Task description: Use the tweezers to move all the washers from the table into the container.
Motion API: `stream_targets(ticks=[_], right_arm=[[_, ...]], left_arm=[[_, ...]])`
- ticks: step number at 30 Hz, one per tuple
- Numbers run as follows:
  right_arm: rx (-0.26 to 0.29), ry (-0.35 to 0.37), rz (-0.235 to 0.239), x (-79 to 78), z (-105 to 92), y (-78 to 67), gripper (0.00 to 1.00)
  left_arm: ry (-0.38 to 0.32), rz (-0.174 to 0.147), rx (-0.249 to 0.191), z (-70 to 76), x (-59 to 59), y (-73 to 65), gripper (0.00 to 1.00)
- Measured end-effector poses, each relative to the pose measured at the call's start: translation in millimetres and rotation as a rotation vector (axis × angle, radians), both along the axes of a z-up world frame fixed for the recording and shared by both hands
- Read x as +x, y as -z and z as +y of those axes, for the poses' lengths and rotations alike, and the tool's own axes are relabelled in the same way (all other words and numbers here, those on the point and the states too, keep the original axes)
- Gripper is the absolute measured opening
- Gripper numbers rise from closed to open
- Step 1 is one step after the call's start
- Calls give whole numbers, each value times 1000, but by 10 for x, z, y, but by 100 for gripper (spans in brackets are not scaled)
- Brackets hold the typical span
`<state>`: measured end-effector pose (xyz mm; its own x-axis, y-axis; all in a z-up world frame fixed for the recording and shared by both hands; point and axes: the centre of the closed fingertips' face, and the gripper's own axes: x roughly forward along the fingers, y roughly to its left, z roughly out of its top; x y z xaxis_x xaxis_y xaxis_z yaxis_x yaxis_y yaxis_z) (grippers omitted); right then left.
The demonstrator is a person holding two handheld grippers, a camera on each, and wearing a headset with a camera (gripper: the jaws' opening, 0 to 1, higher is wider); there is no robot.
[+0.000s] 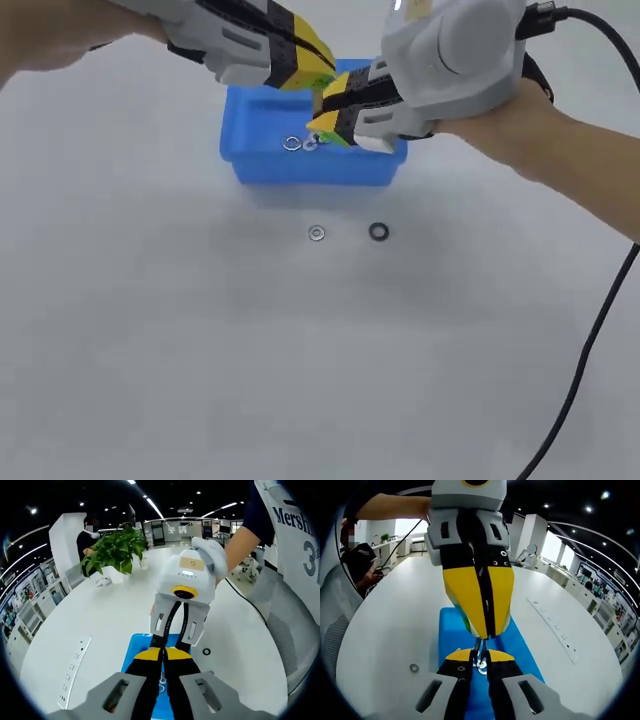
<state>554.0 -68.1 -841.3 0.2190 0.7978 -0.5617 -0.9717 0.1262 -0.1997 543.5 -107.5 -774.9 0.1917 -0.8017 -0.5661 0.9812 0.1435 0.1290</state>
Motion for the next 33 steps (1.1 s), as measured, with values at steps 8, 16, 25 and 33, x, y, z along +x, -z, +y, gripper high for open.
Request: stream_targets(ticks=[8, 16, 25, 33], right_arm=[[5, -17, -21, -124, 26, -205, 12], [7, -43, -52, -266, 34, -377, 12], [12, -65, -59, -520, -14, -550, 12], [18, -75, -38, -777, -112, -583, 12]], left_arm=[[12, -42, 16, 28, -99, -182, 5], [10, -58, 11, 31, -236, -379, 5], [22, -72, 3, -24, -479, -535, 5], [22, -59, -30, -60, -753, -569, 5]])
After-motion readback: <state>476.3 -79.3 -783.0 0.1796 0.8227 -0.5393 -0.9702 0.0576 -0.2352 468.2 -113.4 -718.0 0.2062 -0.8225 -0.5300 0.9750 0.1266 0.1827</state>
